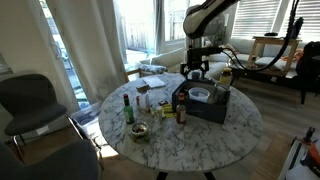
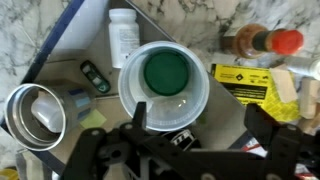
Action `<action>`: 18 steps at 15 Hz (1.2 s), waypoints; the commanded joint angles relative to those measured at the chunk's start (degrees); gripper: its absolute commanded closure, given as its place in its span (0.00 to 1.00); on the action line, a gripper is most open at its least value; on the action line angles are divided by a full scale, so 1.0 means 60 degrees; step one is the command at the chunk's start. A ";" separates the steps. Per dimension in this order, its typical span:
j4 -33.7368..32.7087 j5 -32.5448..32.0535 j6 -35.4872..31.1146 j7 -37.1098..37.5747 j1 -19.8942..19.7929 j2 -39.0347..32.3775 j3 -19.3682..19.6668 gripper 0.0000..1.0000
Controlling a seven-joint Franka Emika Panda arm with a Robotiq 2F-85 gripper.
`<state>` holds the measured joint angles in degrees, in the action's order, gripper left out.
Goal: Take the plastic cup out of the box and put it on the table
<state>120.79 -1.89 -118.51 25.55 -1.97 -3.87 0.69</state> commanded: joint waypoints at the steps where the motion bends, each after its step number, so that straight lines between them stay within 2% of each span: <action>1: -0.0862 -0.0826 0.1254 0.1233 0.0205 -0.0812 0.0138 0.00; 3: -0.1094 -0.0943 0.1419 0.1421 0.0270 -0.1051 0.0155 0.00; 4: -0.1238 -0.0988 0.1351 0.1511 0.0316 -0.1170 0.0150 0.06; 6: -0.1634 -0.1189 0.1737 0.1588 0.0432 -0.1466 0.0153 0.24; 7: -0.1787 -0.1155 0.1970 0.1449 0.0460 -0.1541 0.0139 0.15; 8: -0.1880 -0.0676 0.2250 0.0672 0.0398 -0.1409 0.0042 0.09; 9: -0.1461 -0.0854 0.1682 0.1125 0.0429 -0.1269 0.0150 0.15; 11: -0.1691 -0.0830 0.1950 0.0913 0.0487 -0.1316 0.0127 0.08; 13: -0.1762 -0.0829 0.2026 0.0862 0.0501 -0.1316 0.0123 0.09; 14: -0.1769 -0.0829 0.2032 0.0839 0.0500 -0.1316 0.0123 0.02; 18: -0.1298 -0.0345 0.0625 0.0732 0.0400 -0.1701 0.0127 0.00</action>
<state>111.02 -6.39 -109.30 30.67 0.31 -12.21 0.74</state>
